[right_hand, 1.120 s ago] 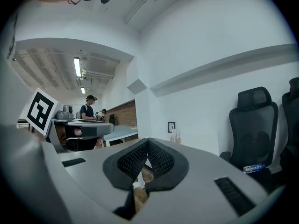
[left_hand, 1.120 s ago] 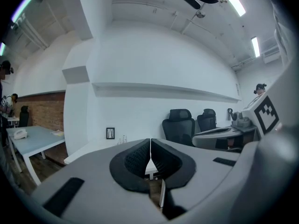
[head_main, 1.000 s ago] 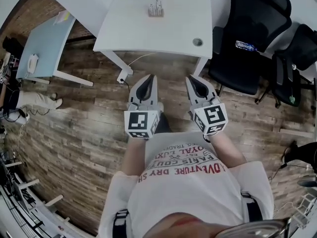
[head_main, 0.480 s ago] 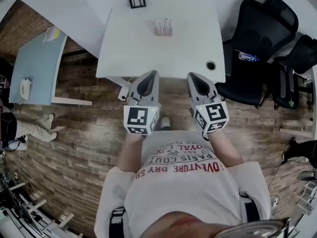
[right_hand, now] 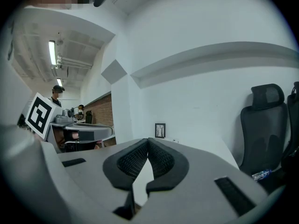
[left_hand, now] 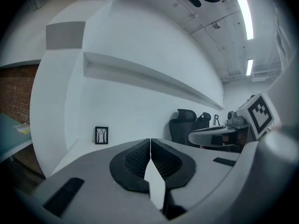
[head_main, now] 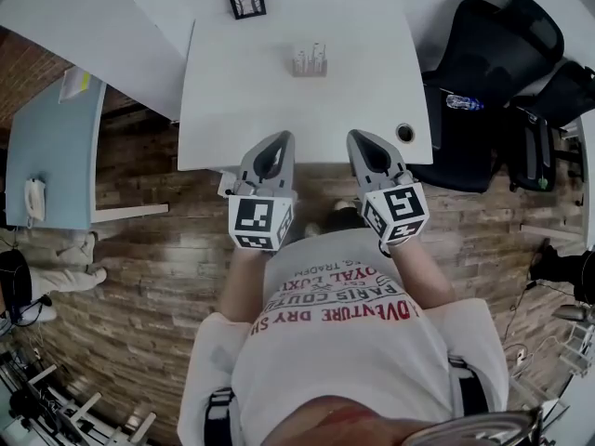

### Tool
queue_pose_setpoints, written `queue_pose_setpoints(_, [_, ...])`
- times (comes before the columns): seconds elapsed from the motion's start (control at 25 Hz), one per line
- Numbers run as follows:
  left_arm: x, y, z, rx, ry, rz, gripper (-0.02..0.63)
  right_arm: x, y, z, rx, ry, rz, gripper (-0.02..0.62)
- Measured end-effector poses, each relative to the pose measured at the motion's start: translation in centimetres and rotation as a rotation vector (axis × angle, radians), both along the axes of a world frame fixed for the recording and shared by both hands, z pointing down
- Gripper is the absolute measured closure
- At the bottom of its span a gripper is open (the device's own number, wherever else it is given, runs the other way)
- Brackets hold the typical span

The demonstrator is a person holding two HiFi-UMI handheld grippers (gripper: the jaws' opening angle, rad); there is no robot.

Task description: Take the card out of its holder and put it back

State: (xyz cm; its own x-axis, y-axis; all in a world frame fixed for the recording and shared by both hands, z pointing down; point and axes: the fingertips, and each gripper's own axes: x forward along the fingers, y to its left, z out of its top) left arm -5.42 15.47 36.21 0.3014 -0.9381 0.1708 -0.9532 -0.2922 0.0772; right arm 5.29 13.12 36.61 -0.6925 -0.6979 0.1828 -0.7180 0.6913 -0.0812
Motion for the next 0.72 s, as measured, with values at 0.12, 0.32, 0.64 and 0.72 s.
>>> queue_pose_setpoints(0.12, [-0.2,-1.0,0.6,-0.001,0.017,0.008,0.577,-0.4,-1.2,0.7,-0.007,0.009,-0.006,0.575])
queue_pose_setpoints(0.32, [-1.0,-4.7,1.4,-0.018,-0.011,-0.002,0.577,-1.7,-5.3,1.9,-0.032,-0.011,-0.028,0.574])
queue_pose_setpoints(0.64, [-2.1,-12.9,2.7,-0.084,-0.045,-0.022,0.577,-2.6,-14.1,2.7,-0.063,-0.014,-0.045,0.575])
queue_pose_setpoints(0.72, [-1.9,-14.9,3.4,-0.103,-0.057,-0.019,0.577,-2.2,-16.5,3.3,-0.077,-0.01,-0.027,0.575])
